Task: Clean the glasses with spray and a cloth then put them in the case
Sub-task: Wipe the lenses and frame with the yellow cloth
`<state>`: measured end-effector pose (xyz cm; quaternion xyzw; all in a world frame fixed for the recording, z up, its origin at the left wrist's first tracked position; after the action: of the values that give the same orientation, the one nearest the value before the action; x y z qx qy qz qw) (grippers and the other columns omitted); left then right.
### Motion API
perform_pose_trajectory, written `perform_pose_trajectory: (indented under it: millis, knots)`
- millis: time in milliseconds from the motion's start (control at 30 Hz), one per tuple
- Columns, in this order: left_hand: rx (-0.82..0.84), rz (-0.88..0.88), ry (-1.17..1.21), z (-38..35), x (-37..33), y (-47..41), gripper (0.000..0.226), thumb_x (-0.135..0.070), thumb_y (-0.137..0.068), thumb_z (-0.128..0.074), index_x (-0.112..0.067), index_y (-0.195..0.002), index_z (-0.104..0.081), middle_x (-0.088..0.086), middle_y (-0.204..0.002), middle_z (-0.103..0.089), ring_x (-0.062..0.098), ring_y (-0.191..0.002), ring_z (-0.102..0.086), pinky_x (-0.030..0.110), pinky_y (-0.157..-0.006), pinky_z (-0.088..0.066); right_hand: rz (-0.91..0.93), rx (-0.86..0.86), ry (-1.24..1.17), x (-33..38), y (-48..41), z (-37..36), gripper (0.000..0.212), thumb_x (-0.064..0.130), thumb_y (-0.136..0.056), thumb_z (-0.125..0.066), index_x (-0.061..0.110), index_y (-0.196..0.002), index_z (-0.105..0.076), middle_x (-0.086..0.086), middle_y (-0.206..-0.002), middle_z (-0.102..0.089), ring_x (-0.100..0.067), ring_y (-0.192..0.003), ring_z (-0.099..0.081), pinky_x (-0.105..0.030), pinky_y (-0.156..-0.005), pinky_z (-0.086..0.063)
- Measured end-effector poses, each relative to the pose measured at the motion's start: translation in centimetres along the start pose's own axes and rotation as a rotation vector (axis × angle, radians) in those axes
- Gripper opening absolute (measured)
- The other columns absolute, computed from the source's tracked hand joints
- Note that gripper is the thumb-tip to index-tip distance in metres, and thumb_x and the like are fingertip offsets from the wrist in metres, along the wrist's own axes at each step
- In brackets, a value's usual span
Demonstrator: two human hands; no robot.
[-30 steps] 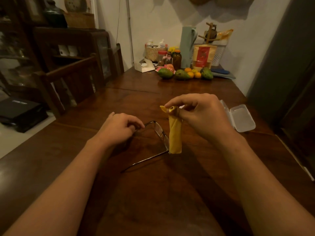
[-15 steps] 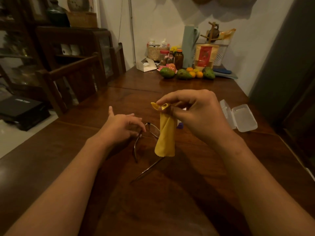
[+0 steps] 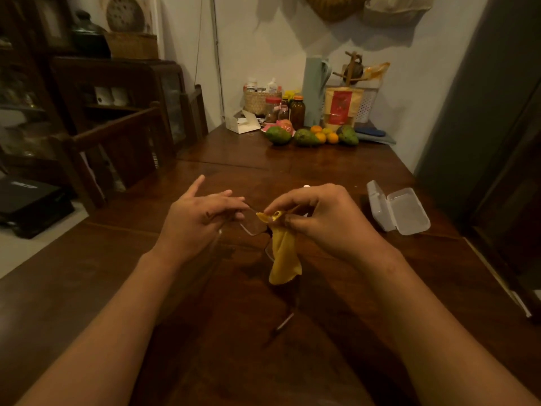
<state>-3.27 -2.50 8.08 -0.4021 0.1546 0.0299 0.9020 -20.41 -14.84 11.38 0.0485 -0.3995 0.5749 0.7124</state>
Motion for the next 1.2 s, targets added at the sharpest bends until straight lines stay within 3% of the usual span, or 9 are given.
perform_pose_trajectory:
  millis: [133,233,367,567,733,800,900,1000,1200]
  knots:
    - [-0.011,0.068,0.088,-0.1,0.1,0.2,0.016,-0.009,-0.085,-0.068,-0.007,-0.1,-0.073,0.007,-0.106,-0.073,0.023,-0.107,-0.067,0.051,-0.109,-0.037,-0.021,0.016,0.002,-0.2,0.0,-0.1,0.03,0.011,-0.088,-0.072,0.04,-0.097,-0.075,0.019,-0.092,-0.072,0.004,-0.091,-0.066,-0.031,-0.076,-0.06]
    - [-0.013,0.157,0.215,-0.3,0.2,0.3,0.015,-0.006,-0.084,-0.068,-0.012,-0.097,-0.072,0.0,-0.095,-0.074,0.011,-0.093,-0.07,0.038,-0.084,-0.057,-0.037,0.016,0.011,-0.3,-0.2,-0.2,0.029,0.011,-0.088,-0.072,0.037,-0.099,-0.076,0.017,-0.095,-0.072,0.002,-0.092,-0.066,-0.035,-0.078,-0.06]
    - [-0.002,0.198,0.276,-0.4,0.4,0.4,0.026,-0.006,-0.08,-0.071,-0.029,-0.092,-0.071,-0.015,-0.087,-0.073,0.001,-0.086,-0.07,0.018,-0.075,-0.057,-0.059,0.001,0.011,-0.3,-0.3,-0.2,0.028,0.01,-0.087,-0.073,0.034,-0.1,-0.076,0.015,-0.094,-0.073,0.0,-0.09,-0.068,-0.036,-0.078,-0.061]
    - [0.102,0.251,0.324,-0.7,0.5,0.7,0.051,0.013,-0.075,-0.071,-0.036,-0.09,-0.07,-0.015,-0.091,-0.074,0.005,-0.083,-0.072,0.019,-0.074,-0.057,-0.102,0.078,0.134,0.1,-0.4,-0.4,0.024,0.012,-0.09,-0.072,0.031,-0.105,-0.075,0.021,-0.085,-0.06,0.005,-0.079,-0.06,-0.015,-0.065,-0.054]
    - [0.068,0.254,0.301,-0.9,-0.1,0.7,0.041,0.014,-0.075,-0.07,-0.025,-0.085,-0.072,-0.008,-0.083,-0.074,0.005,-0.077,-0.072,0.015,-0.071,-0.056,-0.123,0.158,0.279,1.4,-0.4,0.6,0.023,0.014,-0.088,-0.074,0.032,-0.104,-0.074,0.023,-0.081,-0.058,0.009,-0.072,-0.056,-0.005,-0.05,-0.043]
    - [0.027,0.25,0.305,-0.8,-0.3,0.6,0.038,0.014,-0.073,-0.071,-0.022,-0.085,-0.073,-0.008,-0.082,-0.074,0.005,-0.075,-0.072,0.015,-0.071,-0.056,-0.14,0.156,0.278,1.7,-0.4,1.2,0.024,0.014,-0.088,-0.075,0.031,-0.105,-0.074,0.021,-0.084,-0.06,0.005,-0.074,-0.059,-0.007,-0.051,-0.047]
    - [-0.032,0.245,0.284,-0.6,-0.6,0.7,0.042,0.011,-0.072,-0.073,-0.029,-0.084,-0.072,-0.012,-0.079,-0.074,0.002,-0.077,-0.072,0.016,-0.072,-0.056,-0.176,0.096,0.271,1.7,-0.6,1.4,0.022,0.018,-0.086,-0.077,0.032,-0.102,-0.073,0.015,-0.095,-0.067,-0.004,-0.086,-0.063,-0.021,-0.068,-0.058]
    - [-0.122,0.279,0.326,-0.4,-0.6,0.8,0.045,0.014,-0.072,-0.071,-0.029,-0.083,-0.072,-0.011,-0.081,-0.075,0.004,-0.076,-0.072,0.015,-0.071,-0.056,-0.201,-0.033,0.156,0.8,-0.6,1.0,0.017,0.02,-0.082,-0.081,0.03,-0.093,-0.074,0.016,-0.085,-0.065,-0.001,-0.079,-0.062,-0.014,-0.061,-0.055]
    - [-0.233,0.23,0.386,0.3,-1.7,0.9,0.039,0.014,-0.074,-0.069,-0.022,-0.089,-0.072,-0.009,-0.096,-0.073,0.006,-0.078,-0.072,0.015,-0.07,-0.056,-0.231,-0.241,-0.066,-1.4,-0.7,-0.3,0.015,0.023,-0.079,-0.083,0.028,-0.085,-0.071,0.011,-0.085,-0.07,-0.003,-0.079,-0.067,-0.024,-0.063,-0.06]
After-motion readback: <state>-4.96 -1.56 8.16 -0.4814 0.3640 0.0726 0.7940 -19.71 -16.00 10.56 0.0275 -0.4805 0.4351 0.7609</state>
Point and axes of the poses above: each hand's wrist, its own y-axis away from the middle knuckle, its own z-axis out of the back of the hand, x = y × z, the point moved 4 cm from there along -y, towards the middle knuckle
